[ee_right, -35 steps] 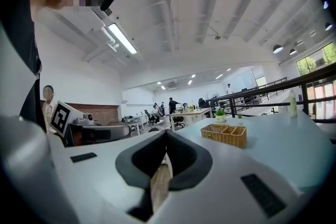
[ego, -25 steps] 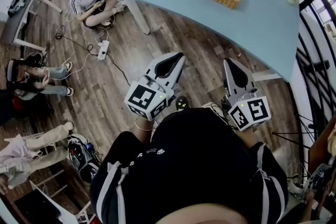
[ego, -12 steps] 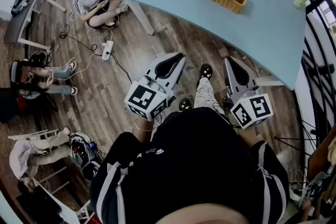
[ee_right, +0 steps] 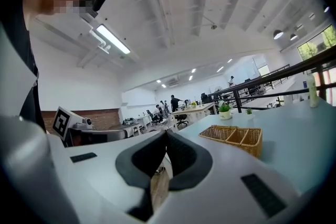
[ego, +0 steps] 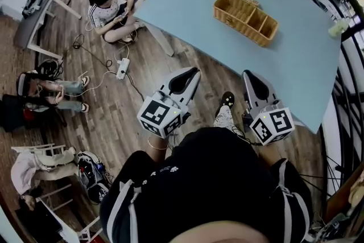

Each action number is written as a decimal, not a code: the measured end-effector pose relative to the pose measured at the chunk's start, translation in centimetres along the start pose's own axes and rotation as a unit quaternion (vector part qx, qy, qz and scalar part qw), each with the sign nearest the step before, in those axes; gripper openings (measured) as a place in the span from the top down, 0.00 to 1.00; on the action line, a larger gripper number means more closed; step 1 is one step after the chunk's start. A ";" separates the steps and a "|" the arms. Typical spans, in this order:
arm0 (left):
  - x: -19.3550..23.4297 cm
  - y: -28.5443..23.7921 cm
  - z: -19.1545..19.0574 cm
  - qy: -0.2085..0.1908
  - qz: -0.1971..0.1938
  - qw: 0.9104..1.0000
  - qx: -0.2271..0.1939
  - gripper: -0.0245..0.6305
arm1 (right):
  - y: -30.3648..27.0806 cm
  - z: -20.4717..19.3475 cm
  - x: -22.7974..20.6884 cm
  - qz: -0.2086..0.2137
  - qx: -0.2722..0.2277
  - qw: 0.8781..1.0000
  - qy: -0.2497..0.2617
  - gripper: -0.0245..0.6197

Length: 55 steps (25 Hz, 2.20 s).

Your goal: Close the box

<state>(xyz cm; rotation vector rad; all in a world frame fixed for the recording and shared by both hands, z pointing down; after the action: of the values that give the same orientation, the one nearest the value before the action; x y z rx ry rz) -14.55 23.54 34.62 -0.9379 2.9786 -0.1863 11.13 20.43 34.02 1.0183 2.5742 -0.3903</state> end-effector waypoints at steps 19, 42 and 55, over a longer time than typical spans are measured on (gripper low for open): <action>5.5 -12.8 2.7 0.018 0.032 0.999 0.029 0.93 | -7.6 7.0 -12.2 0.009 0.005 1.000 -0.024 0.94; 11.0 -21.9 2.1 0.043 -0.004 0.998 0.056 0.93 | -12.4 8.4 -19.0 -0.035 0.039 0.997 -0.048 0.92; 21.3 -27.9 1.3 0.046 -0.079 0.993 0.078 0.93 | -20.6 8.9 -19.5 -0.099 0.043 0.992 -0.060 0.92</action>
<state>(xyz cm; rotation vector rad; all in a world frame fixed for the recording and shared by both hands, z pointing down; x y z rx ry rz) -16.03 -11.44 37.11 -1.1742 2.9171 -0.4695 12.03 -9.18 36.60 0.7442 2.5761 -0.6003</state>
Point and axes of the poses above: the fingertips, and each gripper's own axes: y backward along the fingers, x to its left, z out of its top, the point moved 10 cm from there along y, backward along the fingers, and after that the axes turned 10 degrees about -y, right-handed, at the moved point
